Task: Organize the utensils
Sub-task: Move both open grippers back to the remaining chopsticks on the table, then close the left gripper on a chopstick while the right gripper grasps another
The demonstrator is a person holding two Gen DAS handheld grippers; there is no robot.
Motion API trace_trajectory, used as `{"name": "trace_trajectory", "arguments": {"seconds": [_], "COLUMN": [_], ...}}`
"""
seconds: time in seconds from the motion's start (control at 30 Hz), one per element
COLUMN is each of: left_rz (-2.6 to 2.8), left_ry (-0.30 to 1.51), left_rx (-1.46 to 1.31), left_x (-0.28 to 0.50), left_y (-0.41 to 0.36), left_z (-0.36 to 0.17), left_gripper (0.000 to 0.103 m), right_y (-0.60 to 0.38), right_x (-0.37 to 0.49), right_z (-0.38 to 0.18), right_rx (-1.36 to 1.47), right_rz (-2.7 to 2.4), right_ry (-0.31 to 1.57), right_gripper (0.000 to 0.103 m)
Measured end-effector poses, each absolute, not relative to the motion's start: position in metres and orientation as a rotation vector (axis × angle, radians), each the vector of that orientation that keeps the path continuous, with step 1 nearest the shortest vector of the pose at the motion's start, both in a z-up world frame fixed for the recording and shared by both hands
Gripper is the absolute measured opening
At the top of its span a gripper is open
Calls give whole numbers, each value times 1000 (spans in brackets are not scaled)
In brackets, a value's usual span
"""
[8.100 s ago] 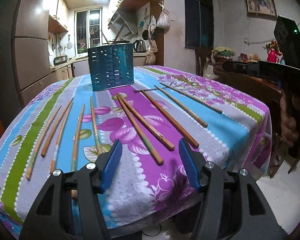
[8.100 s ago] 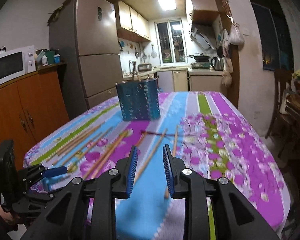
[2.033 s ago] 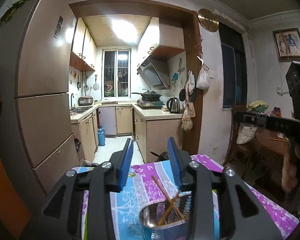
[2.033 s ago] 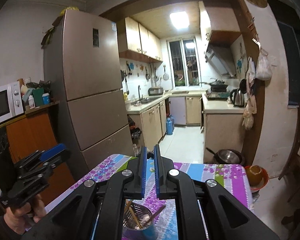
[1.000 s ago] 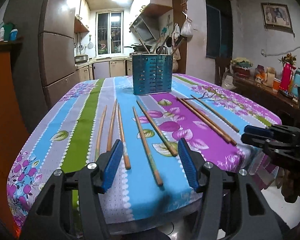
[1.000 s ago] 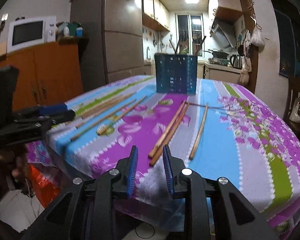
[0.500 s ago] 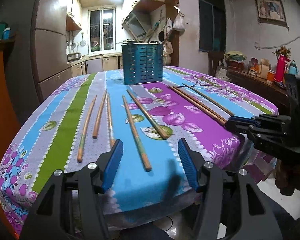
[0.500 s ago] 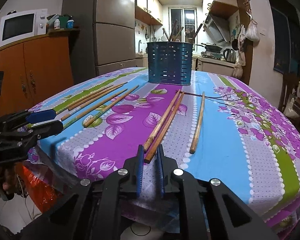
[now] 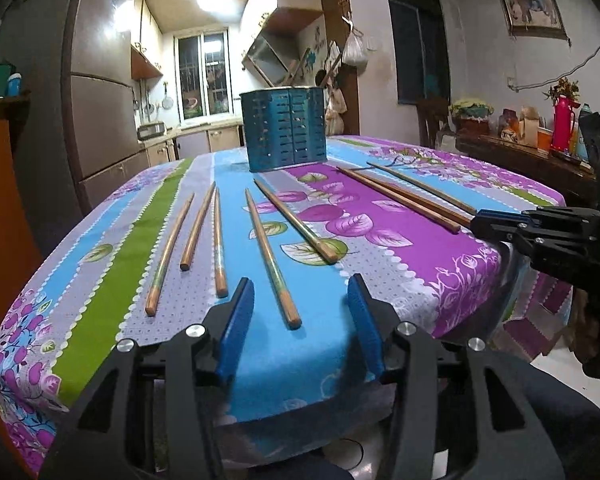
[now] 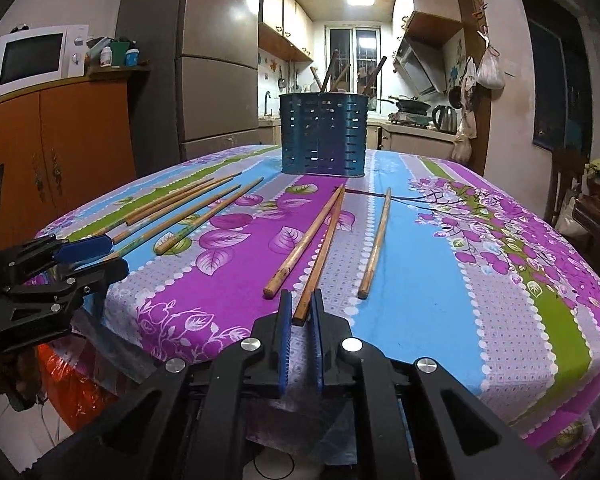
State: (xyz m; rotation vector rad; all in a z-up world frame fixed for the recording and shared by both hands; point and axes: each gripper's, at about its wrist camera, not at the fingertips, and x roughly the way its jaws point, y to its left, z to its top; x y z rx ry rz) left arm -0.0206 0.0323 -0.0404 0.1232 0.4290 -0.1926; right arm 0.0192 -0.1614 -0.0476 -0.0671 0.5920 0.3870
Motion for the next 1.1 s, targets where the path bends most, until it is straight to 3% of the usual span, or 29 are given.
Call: {"name": "trace_trajectory", "arguments": {"seconds": [0.33,0.5,0.73,0.83,1.1], "left_rz": [-178,-183,-175,-169,-154], "left_ry": [355,353,343,343,354], "left_rx": [84,116,107,110,100], "left_x": [-25,-27,-28,-29,-28], "left_y": [33,22,23,23,28], "left_z": [-46,-45,-48,-48,-43], "left_gripper": [47,24,23,11,7], "right_y": [-156,-154,-153,-153,-156], "right_x": [21,23,22,21,19], "right_z": [-52,-53,-54,-54,-54], "right_rx": [-77,-81,-73,-65,-48], "right_rz": [350,333,325,321,319], "right_ry": [547,542,537,532,527], "right_gripper": [11,11,11,10,9]}}
